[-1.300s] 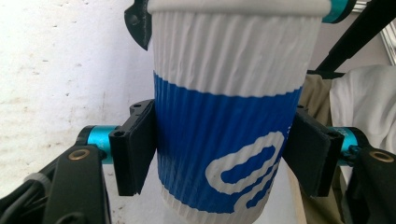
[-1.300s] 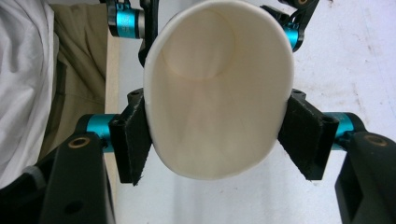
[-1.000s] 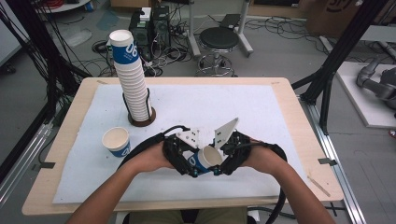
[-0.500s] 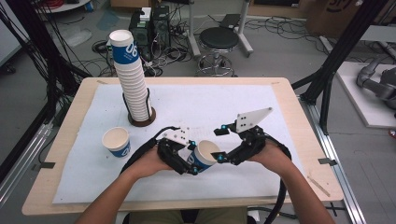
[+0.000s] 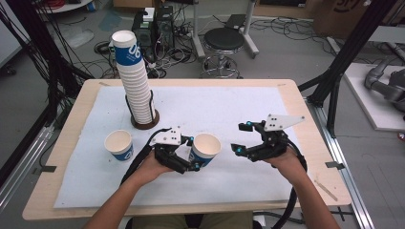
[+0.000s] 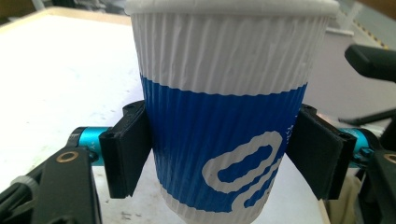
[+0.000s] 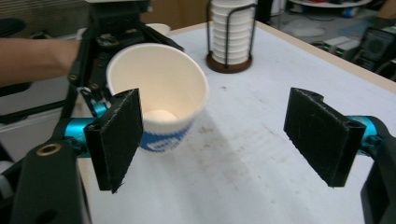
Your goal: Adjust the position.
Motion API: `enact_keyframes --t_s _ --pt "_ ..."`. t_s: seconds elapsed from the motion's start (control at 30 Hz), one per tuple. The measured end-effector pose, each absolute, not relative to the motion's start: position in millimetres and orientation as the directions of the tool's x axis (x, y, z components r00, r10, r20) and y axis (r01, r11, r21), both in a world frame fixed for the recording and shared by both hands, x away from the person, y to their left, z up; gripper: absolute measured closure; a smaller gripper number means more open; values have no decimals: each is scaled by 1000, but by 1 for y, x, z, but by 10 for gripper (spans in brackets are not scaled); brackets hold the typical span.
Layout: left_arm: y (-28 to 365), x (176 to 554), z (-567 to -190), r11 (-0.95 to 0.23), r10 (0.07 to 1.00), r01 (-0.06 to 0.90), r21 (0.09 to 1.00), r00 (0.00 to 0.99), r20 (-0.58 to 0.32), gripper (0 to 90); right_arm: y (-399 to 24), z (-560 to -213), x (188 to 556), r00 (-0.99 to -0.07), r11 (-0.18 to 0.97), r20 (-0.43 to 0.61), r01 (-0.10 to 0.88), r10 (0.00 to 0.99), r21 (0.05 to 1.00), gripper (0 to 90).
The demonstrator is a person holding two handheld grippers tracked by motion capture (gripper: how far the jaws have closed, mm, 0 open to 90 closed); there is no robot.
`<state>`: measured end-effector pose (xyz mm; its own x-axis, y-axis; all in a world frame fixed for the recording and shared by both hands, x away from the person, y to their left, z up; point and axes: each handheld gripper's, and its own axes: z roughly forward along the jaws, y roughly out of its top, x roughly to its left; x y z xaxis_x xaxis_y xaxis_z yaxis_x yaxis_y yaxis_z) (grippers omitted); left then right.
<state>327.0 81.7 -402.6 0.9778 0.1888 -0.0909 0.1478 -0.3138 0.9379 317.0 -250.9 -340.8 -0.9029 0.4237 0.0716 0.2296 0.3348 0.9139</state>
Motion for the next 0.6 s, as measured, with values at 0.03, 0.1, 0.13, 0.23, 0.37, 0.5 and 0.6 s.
enact_keyframes --t_s 0.03,0.1,0.13,0.23,0.37,0.5,0.6 --pt "83 327 -403 -312 195 146 939 977 -87 259 -254 -342 317 -897 329 74 235 436 915 204" --pt "84 327 -405 -299 205 144 943 975 -84 258 -258 -346 316 -887 323 73 242 457 915 204" --pt "85 327 -406 -289 212 143 947 974 -83 258 -261 -348 316 -880 319 75 248 469 915 204" --pt "87 327 -408 -265 231 139 954 970 -77 257 -267 -354 315 -865 310 77 259 496 915 204" --pt "92 327 -410 -239 258 135 961 963 -71 256 -273 -360 315 -847 302 69 262 526 916 204" --pt "96 328 -412 -204 279 130 970 958 -70 256 -277 -367 313 -829 295 54 257 556 920 204" --pt "99 327 -412 -177 290 125 976 955 -70 255 -281 -373 311 -815 286 47 256 578 923 204"
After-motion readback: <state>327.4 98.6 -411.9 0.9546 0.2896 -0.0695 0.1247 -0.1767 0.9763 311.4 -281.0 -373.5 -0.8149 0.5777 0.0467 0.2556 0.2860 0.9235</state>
